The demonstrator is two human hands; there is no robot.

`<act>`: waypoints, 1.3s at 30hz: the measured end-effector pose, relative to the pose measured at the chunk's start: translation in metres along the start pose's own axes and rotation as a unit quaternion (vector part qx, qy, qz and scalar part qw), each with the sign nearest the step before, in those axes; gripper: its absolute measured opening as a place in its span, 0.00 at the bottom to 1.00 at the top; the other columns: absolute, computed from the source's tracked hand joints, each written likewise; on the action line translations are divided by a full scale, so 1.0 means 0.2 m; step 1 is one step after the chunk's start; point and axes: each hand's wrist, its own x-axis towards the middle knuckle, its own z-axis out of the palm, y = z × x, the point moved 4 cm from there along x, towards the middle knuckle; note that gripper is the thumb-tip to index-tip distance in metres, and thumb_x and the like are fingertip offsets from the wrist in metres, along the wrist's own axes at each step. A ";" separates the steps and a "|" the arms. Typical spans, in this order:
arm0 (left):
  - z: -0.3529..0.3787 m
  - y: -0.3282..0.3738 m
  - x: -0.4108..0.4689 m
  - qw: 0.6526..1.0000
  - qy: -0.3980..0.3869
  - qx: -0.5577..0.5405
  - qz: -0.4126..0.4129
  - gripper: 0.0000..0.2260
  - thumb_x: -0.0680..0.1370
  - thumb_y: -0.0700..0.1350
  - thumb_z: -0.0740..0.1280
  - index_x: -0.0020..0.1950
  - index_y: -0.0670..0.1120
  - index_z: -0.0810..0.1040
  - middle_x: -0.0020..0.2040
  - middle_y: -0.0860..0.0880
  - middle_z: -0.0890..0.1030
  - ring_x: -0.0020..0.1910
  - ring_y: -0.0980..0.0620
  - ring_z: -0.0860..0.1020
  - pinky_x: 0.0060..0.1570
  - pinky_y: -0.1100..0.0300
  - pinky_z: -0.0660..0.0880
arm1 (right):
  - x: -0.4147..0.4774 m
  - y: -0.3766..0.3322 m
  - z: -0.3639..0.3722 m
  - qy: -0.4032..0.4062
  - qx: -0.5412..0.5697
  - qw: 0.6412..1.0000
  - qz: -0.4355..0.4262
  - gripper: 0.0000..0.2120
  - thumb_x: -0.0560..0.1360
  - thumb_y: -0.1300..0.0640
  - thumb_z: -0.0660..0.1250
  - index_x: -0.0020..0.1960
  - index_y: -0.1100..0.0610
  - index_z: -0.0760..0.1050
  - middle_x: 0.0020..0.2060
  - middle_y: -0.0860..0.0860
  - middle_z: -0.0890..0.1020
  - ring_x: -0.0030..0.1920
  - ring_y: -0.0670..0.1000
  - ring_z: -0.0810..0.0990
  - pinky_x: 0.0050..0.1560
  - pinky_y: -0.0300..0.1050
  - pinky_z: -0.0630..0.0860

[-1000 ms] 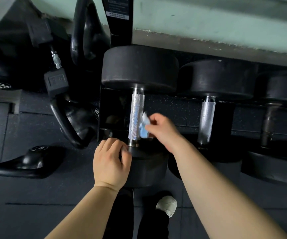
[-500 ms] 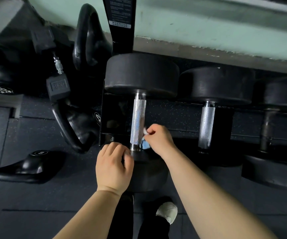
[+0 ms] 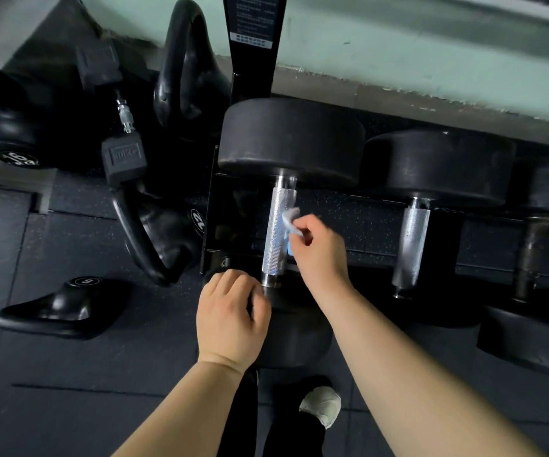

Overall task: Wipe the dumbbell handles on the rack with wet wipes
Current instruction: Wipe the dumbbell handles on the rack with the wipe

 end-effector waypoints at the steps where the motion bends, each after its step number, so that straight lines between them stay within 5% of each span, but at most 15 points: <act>1: 0.00 0.00 0.00 1.000 0.000 0.001 -0.001 0.12 0.70 0.42 0.55 0.31 0.41 0.74 0.32 0.47 0.76 0.35 0.54 0.66 0.37 0.65 0.62 | 0.04 -0.03 -0.01 0.021 -0.003 1.000 -0.019 0.09 0.73 0.67 0.61 0.50 0.64 0.77 0.46 0.60 0.80 0.44 0.56 0.76 0.39 0.40 0.67; 4: 0.00 0.00 0.00 1.000 0.001 0.004 0.000 0.12 0.70 0.42 0.56 0.31 0.40 0.74 0.32 0.47 0.76 0.35 0.54 0.66 0.37 0.65 0.62 | 0.16 -0.16 -0.03 0.098 -0.013 0.991 -0.091 0.08 0.70 0.67 0.64 0.47 0.66 0.79 0.44 0.63 0.81 0.44 0.61 0.79 0.44 0.44 0.68; 7: 0.00 0.01 0.00 1.000 0.003 0.003 0.004 0.12 0.70 0.42 0.55 0.31 0.40 0.74 0.32 0.46 0.76 0.35 0.53 0.66 0.37 0.65 0.62 | 0.09 -0.17 0.02 0.080 -0.061 0.975 -0.200 0.05 0.65 0.66 0.65 0.33 0.66 0.78 0.34 0.61 0.80 0.29 0.57 0.79 0.28 0.45 0.72; 9: 0.00 0.01 0.00 1.000 0.003 0.004 0.005 0.12 0.70 0.42 0.55 0.31 0.40 0.74 0.32 0.46 0.76 0.35 0.54 0.66 0.38 0.65 0.62 | -0.01 -0.11 0.06 -0.037 -0.099 0.970 -0.218 0.09 0.69 0.62 0.62 0.35 0.66 0.78 0.37 0.60 0.79 0.30 0.57 0.78 0.28 0.45 0.73; 11: 0.00 0.01 0.00 1.000 0.001 0.005 0.007 0.12 0.70 0.41 0.55 0.31 0.40 0.74 0.32 0.46 0.76 0.35 0.54 0.65 0.38 0.65 0.62 | -0.06 -0.07 0.07 -0.155 -0.154 0.958 -0.184 0.09 0.74 0.62 0.61 0.46 0.65 0.78 0.46 0.59 0.78 0.41 0.60 0.77 0.40 0.50 0.75; 13: 0.00 0.01 0.00 1.000 0.002 0.009 0.006 0.12 0.70 0.41 0.55 0.31 0.40 0.74 0.32 0.46 0.76 0.35 0.54 0.65 0.38 0.66 0.62 | -0.03 -0.07 0.07 -0.186 -0.175 0.955 -0.152 0.10 0.76 0.61 0.59 0.52 0.65 0.76 0.51 0.58 0.76 0.47 0.60 0.75 0.47 0.52 0.74; 17: 0.00 0.01 0.00 1.000 0.004 0.011 0.006 0.12 0.70 0.42 0.55 0.31 0.40 0.74 0.32 0.47 0.76 0.35 0.54 0.65 0.38 0.66 0.61 | 0.05 -0.15 0.03 -0.123 -0.149 0.965 -0.177 0.09 0.75 0.63 0.61 0.47 0.67 0.78 0.48 0.61 0.76 0.41 0.62 0.77 0.42 0.56 0.75; 19: 0.00 0.00 0.00 1.000 0.003 0.013 0.005 0.12 0.70 0.42 0.55 0.31 0.40 0.73 0.31 0.46 0.76 0.35 0.54 0.65 0.37 0.65 0.62 | 0.00 -0.10 0.05 -0.223 -0.186 0.942 -0.169 0.09 0.76 0.61 0.61 0.49 0.64 0.78 0.50 0.59 0.75 0.46 0.59 0.75 0.47 0.52 0.72; 22: 0.01 0.00 0.00 1.000 0.000 0.014 0.002 0.12 0.70 0.42 0.55 0.31 0.40 0.73 0.31 0.45 0.76 0.34 0.53 0.65 0.36 0.62 0.63 | -0.09 -0.03 0.07 -0.346 -0.183 0.914 -0.111 0.05 0.74 0.59 0.63 0.40 0.57 0.75 0.40 0.54 0.73 0.44 0.55 0.72 0.41 0.46 0.68; 28: 0.00 0.00 0.00 1.000 0.006 0.010 0.003 0.12 0.71 0.42 0.55 0.31 0.40 0.74 0.31 0.46 0.76 0.34 0.53 0.65 0.36 0.63 0.63 | 0.06 -0.06 0.01 -0.222 -0.163 0.951 -0.142 0.10 0.75 0.62 0.60 0.52 0.60 0.79 0.51 0.55 0.76 0.49 0.53 0.73 0.42 0.37 0.64; 32: 0.00 0.00 0.00 1.000 0.004 0.009 0.005 0.12 0.71 0.42 0.55 0.31 0.40 0.73 0.31 0.45 0.76 0.34 0.53 0.65 0.36 0.61 0.63 | -0.06 -0.04 0.05 -0.344 -0.196 0.904 -0.165 0.08 0.75 0.60 0.62 0.40 0.56 0.78 0.46 0.57 0.75 0.49 0.56 0.73 0.42 0.44 0.64; 35: 0.00 0.00 0.00 1.000 0.002 0.007 0.004 0.12 0.71 0.42 0.55 0.31 0.39 0.74 0.32 0.45 0.76 0.34 0.53 0.65 0.36 0.62 0.63 | -0.04 -0.02 0.07 -0.337 -0.254 0.879 -0.224 0.12 0.77 0.60 0.57 0.54 0.59 0.77 0.55 0.57 0.75 0.57 0.56 0.72 0.49 0.40 0.65; 39: 0.00 0.01 0.00 1.000 0.009 0.007 0.005 0.12 0.70 0.42 0.56 0.31 0.39 0.74 0.31 0.45 0.76 0.34 0.53 0.65 0.36 0.64 0.62 | 0.05 -0.08 -0.01 -0.169 -0.146 0.952 -0.208 0.12 0.72 0.63 0.60 0.47 0.62 0.81 0.45 0.59 0.79 0.44 0.57 0.78 0.40 0.40 0.67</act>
